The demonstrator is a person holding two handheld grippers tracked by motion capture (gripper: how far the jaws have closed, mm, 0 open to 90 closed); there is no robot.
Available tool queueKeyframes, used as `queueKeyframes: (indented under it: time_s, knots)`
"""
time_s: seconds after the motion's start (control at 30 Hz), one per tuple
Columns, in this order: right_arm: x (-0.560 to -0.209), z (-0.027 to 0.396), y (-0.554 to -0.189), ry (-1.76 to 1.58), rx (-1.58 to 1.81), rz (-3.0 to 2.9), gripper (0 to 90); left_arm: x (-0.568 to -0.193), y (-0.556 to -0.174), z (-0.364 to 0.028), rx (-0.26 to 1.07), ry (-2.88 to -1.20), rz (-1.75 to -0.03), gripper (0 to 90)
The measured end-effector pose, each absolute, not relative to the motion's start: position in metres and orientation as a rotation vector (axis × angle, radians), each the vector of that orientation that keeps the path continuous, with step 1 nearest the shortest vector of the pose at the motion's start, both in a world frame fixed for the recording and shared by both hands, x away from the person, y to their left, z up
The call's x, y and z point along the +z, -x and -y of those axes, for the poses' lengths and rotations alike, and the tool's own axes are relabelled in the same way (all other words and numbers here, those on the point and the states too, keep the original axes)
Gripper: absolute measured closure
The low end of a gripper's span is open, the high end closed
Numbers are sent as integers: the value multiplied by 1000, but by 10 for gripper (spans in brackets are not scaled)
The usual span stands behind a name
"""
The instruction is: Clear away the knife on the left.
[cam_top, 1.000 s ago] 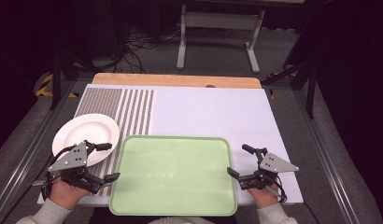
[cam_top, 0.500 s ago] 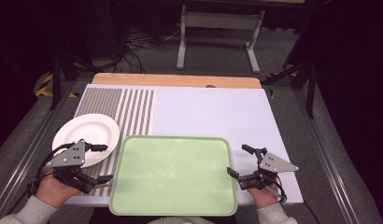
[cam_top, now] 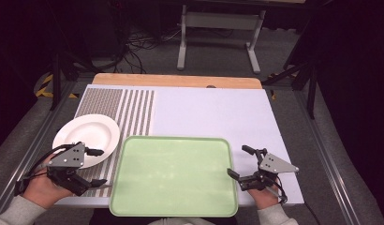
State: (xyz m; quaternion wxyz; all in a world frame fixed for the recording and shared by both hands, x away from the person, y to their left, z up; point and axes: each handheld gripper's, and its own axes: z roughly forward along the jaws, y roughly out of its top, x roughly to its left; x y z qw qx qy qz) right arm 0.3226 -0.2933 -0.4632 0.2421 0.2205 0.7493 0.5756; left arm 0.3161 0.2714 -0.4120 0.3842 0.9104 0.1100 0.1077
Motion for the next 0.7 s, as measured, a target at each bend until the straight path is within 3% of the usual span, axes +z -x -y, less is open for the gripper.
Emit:
queueKeyframes:
  time_s: [0.7]
  knots:
    - [-464,293,-323,-603,1572,-2054,17,-407,-320,-280,217,-2533,-245,164]
